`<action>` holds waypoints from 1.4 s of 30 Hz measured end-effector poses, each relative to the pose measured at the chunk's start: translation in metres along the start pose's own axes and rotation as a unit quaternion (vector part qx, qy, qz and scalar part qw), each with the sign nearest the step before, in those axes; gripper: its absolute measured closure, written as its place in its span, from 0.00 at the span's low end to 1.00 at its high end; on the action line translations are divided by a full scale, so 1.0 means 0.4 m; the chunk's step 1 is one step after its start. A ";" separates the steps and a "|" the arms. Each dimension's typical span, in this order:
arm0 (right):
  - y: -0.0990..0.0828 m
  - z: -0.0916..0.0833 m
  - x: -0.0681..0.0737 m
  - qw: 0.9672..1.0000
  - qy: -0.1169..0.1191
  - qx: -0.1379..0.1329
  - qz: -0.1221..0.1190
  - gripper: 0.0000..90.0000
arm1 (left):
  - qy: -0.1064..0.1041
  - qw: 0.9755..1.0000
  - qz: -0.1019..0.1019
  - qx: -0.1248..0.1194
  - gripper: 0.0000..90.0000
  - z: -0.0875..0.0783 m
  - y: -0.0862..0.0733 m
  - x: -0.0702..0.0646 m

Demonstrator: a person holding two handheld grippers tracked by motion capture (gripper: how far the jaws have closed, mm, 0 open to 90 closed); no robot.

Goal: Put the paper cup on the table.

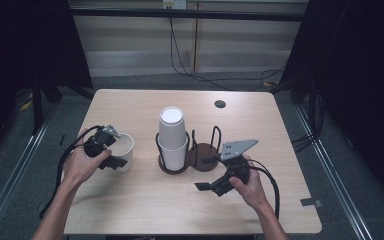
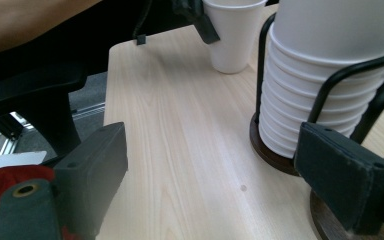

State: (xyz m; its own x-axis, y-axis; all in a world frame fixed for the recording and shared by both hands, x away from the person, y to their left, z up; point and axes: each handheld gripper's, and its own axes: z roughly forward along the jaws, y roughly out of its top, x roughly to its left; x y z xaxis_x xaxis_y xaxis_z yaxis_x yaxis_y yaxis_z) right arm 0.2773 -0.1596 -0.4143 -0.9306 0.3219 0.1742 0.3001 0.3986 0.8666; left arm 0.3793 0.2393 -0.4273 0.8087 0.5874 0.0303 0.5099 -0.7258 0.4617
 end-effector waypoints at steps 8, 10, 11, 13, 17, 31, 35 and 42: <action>-0.003 -0.006 -0.003 1.000 -0.003 -0.004 0.002 0.15 | -0.011 1.000 0.002 0.004 0.17 0.007 -0.005 -0.003; -0.002 -0.008 -0.001 1.000 -0.004 -0.005 0.001 0.15 | -0.007 1.000 0.000 0.012 0.17 0.014 -0.007 -0.003; -0.001 -0.009 -0.001 1.000 -0.004 -0.005 0.001 0.15 | -0.009 1.000 0.002 0.012 0.17 0.017 -0.009 -0.003; -0.001 -0.011 -0.001 1.000 -0.004 -0.005 0.001 0.15 | -0.013 1.000 0.002 0.013 0.17 0.020 -0.013 -0.006; -0.001 -0.012 -0.002 1.000 -0.005 -0.006 0.001 0.15 | -0.018 1.000 0.003 0.002 0.18 0.015 -0.023 -0.001; -0.003 -0.011 -0.003 1.000 -0.008 -0.007 0.005 0.15 | -0.008 0.999 -0.016 -0.034 0.18 -0.023 -0.079 -0.019; -0.003 -0.008 0.000 1.000 -0.009 -0.002 0.005 0.15 | -0.002 0.998 -0.028 -0.063 0.18 -0.054 -0.107 -0.020; -0.003 -0.012 0.000 1.000 -0.013 -0.005 0.008 0.15 | 0.004 0.992 -0.047 -0.120 0.19 -0.083 -0.143 -0.051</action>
State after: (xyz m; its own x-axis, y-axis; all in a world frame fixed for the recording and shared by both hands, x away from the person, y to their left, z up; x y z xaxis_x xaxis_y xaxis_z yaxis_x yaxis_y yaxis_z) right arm 0.2759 -0.1641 -0.4132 -0.9203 0.3495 0.1757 0.3119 0.3847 0.8687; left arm 0.3240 0.2809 -0.4248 0.7575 0.6527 -0.0159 0.4977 -0.5616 0.6610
